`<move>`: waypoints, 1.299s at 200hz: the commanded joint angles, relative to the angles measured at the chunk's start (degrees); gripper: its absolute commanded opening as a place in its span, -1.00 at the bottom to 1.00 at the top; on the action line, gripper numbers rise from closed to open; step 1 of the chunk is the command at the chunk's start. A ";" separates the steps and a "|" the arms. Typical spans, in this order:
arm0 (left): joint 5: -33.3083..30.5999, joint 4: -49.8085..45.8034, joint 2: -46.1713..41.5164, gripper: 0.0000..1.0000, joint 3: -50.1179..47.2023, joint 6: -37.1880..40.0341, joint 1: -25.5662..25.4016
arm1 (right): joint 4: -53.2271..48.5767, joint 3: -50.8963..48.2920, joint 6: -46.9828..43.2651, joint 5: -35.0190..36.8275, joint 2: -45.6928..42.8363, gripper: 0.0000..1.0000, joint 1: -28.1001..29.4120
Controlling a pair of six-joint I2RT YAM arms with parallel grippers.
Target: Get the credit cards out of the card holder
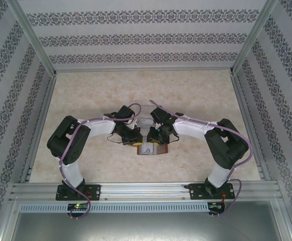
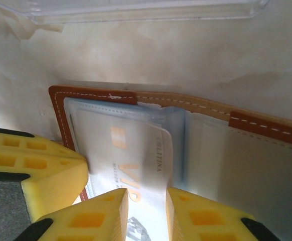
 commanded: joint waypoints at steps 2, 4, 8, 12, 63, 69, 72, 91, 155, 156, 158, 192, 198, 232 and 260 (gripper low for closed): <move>-0.46 -1.63 1.00 -0.93 0.71 0.96 -0.61 | 0.43 -0.83 0.25 -0.50 1.16 -0.45 -0.30; -0.37 -1.62 0.96 -0.93 0.73 0.92 -0.60 | 0.33 -0.78 0.23 -0.46 1.21 -0.45 -0.26; -0.38 -1.59 0.99 -0.94 0.73 0.95 -0.60 | 0.23 -0.89 0.19 -0.35 1.30 -0.45 -0.22; -0.33 -1.62 1.00 -0.94 0.72 0.91 -0.59 | 0.21 -0.92 0.14 -0.23 1.38 -0.45 -0.26; -0.46 -2.06 0.87 -0.94 0.80 1.13 -0.62 | -4.54 0.18 -1.47 4.76 0.41 -0.45 -0.26; -0.45 -2.10 0.91 -0.93 0.83 1.09 -0.61 | -5.01 0.37 -1.63 5.19 0.16 -0.45 -0.25; -0.46 -2.07 0.87 -0.93 0.78 1.09 -0.60 | -5.17 0.38 -1.67 5.24 0.00 -0.45 -0.28; -0.46 -2.07 0.86 -0.93 0.79 1.18 -0.59 | -5.86 0.75 -1.82 5.69 -0.81 -0.46 -0.24; -0.63 -3.01 0.23 -0.93 1.40 1.27 -0.59 | -5.34 0.74 -1.52 4.92 -2.70 -0.45 -0.39; -0.63 -3.06 0.22 -0.93 1.44 1.30 -0.64 | -5.34 0.74 -1.54 4.86 -2.74 -0.45 -0.35; -0.70 -3.10 0.15 -0.93 1.51 1.27 -0.60 | -5.33 0.71 -1.49 4.82 -2.77 -0.45 -0.32; -0.55 -3.55 -0.77 -0.94 2.07 1.00 -0.65 | -3.70 -0.28 -1.12 3.51 -2.86 -0.45 -0.64; -0.41 -3.63 -0.84 -0.93 2.32 1.08 -0.69 | -3.58 -0.46 -1.14 3.42 -2.87 -0.45 -0.69; -0.36 -4.34 -1.76 -0.93 3.23 0.86 -1.08 | -2.50 -1.42 -1.25 2.89 -3.55 -0.45 -1.10; -0.37 -4.53 -2.08 -0.93 4.04 0.39 -1.72 | -1.72 -2.29 -1.50 2.22 -3.77 -0.45 -1.65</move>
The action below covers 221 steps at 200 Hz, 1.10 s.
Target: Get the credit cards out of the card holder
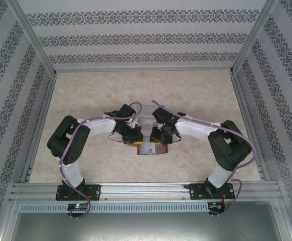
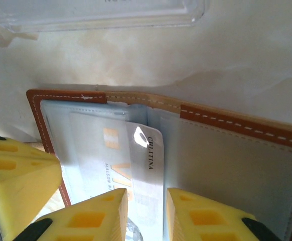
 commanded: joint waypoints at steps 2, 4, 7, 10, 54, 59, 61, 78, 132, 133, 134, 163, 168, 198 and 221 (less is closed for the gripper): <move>-0.22 -2.23 -2.08 -0.93 1.89 0.33 -1.34 | 0.94 -1.70 -0.80 -0.92 -1.61 -0.45 -0.85; -0.24 -2.23 -2.12 -0.93 1.98 0.34 -1.40 | 1.03 -1.79 -0.86 -1.02 -1.69 -0.45 -0.85; -0.28 -2.29 -2.08 -0.94 2.09 0.29 -1.51 | 1.27 -1.96 -0.88 -1.22 -1.69 -0.45 -0.97; -0.30 -2.31 -2.00 -0.93 2.20 0.26 -1.58 | 1.42 -2.18 -0.88 -1.46 -1.71 -0.45 -1.04; -0.87 -4.31 -0.48 -0.93 3.76 1.28 -3.08 | 5.09 -4.45 -2.38 -3.66 -2.75 -0.43 -1.53; -1.11 -4.48 -0.28 -0.93 3.78 1.39 -3.12 | 5.35 -4.76 -2.43 -3.94 -2.75 -0.44 -1.69; -1.21 -4.50 -0.24 -0.93 3.72 1.37 -3.17 | 5.43 -4.80 -2.39 -4.04 -2.74 -0.44 -1.72; -2.54 -6.09 0.40 -0.94 4.03 2.21 -3.28 | 6.63 -5.78 -2.32 -4.83 -2.58 -0.43 -2.23; -4.68 -8.62 1.81 -0.94 3.82 3.58 -3.34 | 11.24 -8.69 -1.68 -7.66 -3.12 -0.47 -3.31; -4.73 -8.67 1.85 -0.94 3.81 3.57 -3.32 | 11.35 -8.77 -1.63 -7.73 -3.17 -0.47 -3.31; -4.76 -8.70 1.91 -0.94 3.76 3.57 -3.35 | 11.49 -8.81 -1.61 -7.76 -3.19 -0.47 -3.31; -6.54 -10.34 2.78 -0.95 3.70 4.52 -3.41 | 13.84 -10.11 -1.46 -9.53 -3.82 -0.51 -3.76; -6.82 -10.58 2.97 -0.95 3.66 4.62 -3.39 | 14.37 -10.40 -1.26 -9.99 -3.83 -0.52 -3.88; -7.93 -11.93 3.12 -0.95 3.56 5.36 -3.48 | 18.35 -12.26 -0.01 -12.76 -4.19 -0.55 -4.47; -7.90 -12.17 3.07 -0.95 3.62 5.23 -3.47 | 19.24 -12.70 0.13 -13.42 -4.05 -0.58 -4.80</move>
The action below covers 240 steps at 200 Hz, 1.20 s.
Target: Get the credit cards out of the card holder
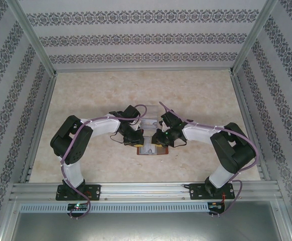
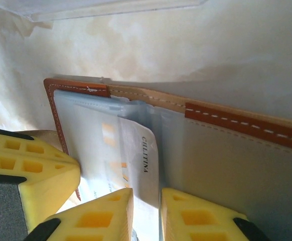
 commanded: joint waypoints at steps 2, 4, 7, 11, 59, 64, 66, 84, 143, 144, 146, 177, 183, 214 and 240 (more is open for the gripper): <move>-2.95 -4.69 1.55 -0.95 0.30 1.34 -0.57 | 2.82 -1.02 0.80 -2.51 -1.06 -0.58 -0.76; -2.96 -4.72 1.58 -0.95 0.28 1.36 -0.57 | 2.82 -1.06 0.78 -2.53 -0.99 -0.58 -0.80; -2.92 -4.73 1.55 -0.95 0.34 1.34 -0.57 | 2.90 -1.13 0.76 -2.53 -1.02 -0.58 -0.84; -2.90 -4.73 1.61 -0.95 0.32 1.35 -0.57 | 3.02 -1.15 0.80 -2.61 -0.93 -0.58 -0.93; -3.28 -5.08 1.60 -0.96 0.61 1.34 -0.71 | 3.17 -1.84 0.76 -2.86 0.29 -0.62 -1.30; -3.27 -5.08 1.57 -0.95 0.65 1.34 -0.66 | 3.22 -1.92 0.81 -2.89 0.31 -0.63 -1.28; -3.31 -5.08 1.65 -0.95 0.63 1.34 -0.70 | 3.25 -1.94 0.81 -2.91 0.34 -0.63 -1.28; -3.26 -5.07 1.70 -0.95 0.65 1.34 -0.66 | 3.27 -2.12 0.84 -2.71 -0.12 -0.70 -1.29; -3.72 -5.60 1.49 -0.95 1.30 1.63 -0.80 | 1.33 -2.38 0.04 -1.09 -2.25 -0.84 -2.04; -3.69 -5.60 1.51 -0.95 1.27 1.66 -0.81 | 1.24 -2.43 0.03 -1.02 -2.34 -0.84 -2.06; -3.72 -5.61 1.46 -0.95 1.25 1.62 -0.80 | 1.18 -2.46 -0.02 -0.93 -2.43 -0.84 -2.11; -3.74 -5.43 1.60 -0.95 1.18 1.61 -0.75 | -2.58 -2.02 -1.38 1.42 -3.45 -0.88 -2.62; -3.68 -5.36 1.54 -0.95 1.20 1.62 -0.75 | -3.00 -2.03 -1.59 1.58 -3.76 -0.88 -2.69; -3.63 -5.17 1.61 -0.95 1.14 1.61 -0.75 | -5.37 -1.86 -2.75 2.57 -4.81 -0.90 -3.21; -3.36 -4.77 1.58 -0.95 0.98 1.63 -0.77 | -7.00 -1.61 -3.45 3.16 -5.83 -0.90 -3.58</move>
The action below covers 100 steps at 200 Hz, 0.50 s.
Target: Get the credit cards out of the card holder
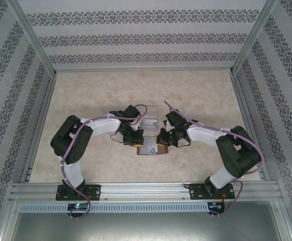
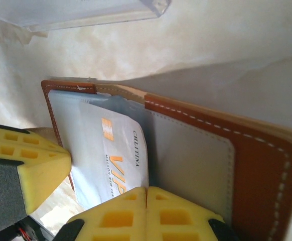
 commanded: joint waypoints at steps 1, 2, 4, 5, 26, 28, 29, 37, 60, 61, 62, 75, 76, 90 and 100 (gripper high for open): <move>-2.33 -3.20 1.36 -0.95 0.17 1.16 -0.74 | -4.00 -0.11 -1.75 2.45 -1.78 -0.90 -0.73; -2.28 -3.19 1.35 -0.95 0.17 1.15 -0.75 | -4.09 -0.11 -1.76 2.54 -1.86 -0.90 -0.75; -2.24 -3.18 1.34 -0.95 0.15 1.10 -0.70 | -4.26 -0.04 -1.84 2.59 -1.87 -0.90 -0.79; -2.23 -3.18 1.38 -0.95 0.11 1.12 -0.69 | -4.35 -0.03 -1.89 2.61 -1.90 -0.90 -0.82; -2.31 -3.08 1.34 -0.95 0.14 1.21 -0.71 | -6.54 0.41 -2.63 3.66 -2.72 -0.91 -1.04; -2.25 -3.08 1.38 -0.95 0.18 1.16 -0.68 | -6.72 0.46 -2.67 3.81 -2.83 -0.91 -1.10; -2.28 -3.09 1.41 -0.95 0.18 1.15 -0.68 | -6.86 0.48 -2.75 3.88 -2.91 -0.91 -1.11; -2.31 -3.09 1.34 -0.95 0.18 1.19 -0.68 | -7.53 0.51 -2.99 4.29 -3.18 -0.91 -1.24; -2.14 -3.00 1.51 -0.95 0.27 1.23 -0.71 | -8.41 0.55 -3.44 4.57 -3.83 -0.91 -1.47; -2.14 -3.04 1.51 -0.95 0.35 1.28 -0.69 | -8.45 0.57 -3.44 4.61 -3.80 -0.91 -1.43; -2.14 -3.06 1.51 -0.95 0.39 1.30 -0.69 | -8.51 0.58 -3.44 4.59 -3.79 -0.91 -1.45; -2.11 -3.17 1.59 -0.95 0.51 1.41 -0.69 | -8.75 0.84 -3.53 4.54 -3.93 -0.91 -1.48; -2.12 -3.17 1.60 -0.95 0.56 1.41 -0.68 | -8.75 0.85 -3.53 4.51 -3.94 -0.91 -1.48; -2.09 -3.24 1.47 -0.95 0.57 1.51 -0.69 | -8.79 1.03 -3.51 4.59 -3.95 -0.92 -1.48; -2.13 -3.35 1.52 -0.95 0.61 1.50 -0.72 | -9.00 1.20 -3.49 4.70 -4.03 -0.92 -1.46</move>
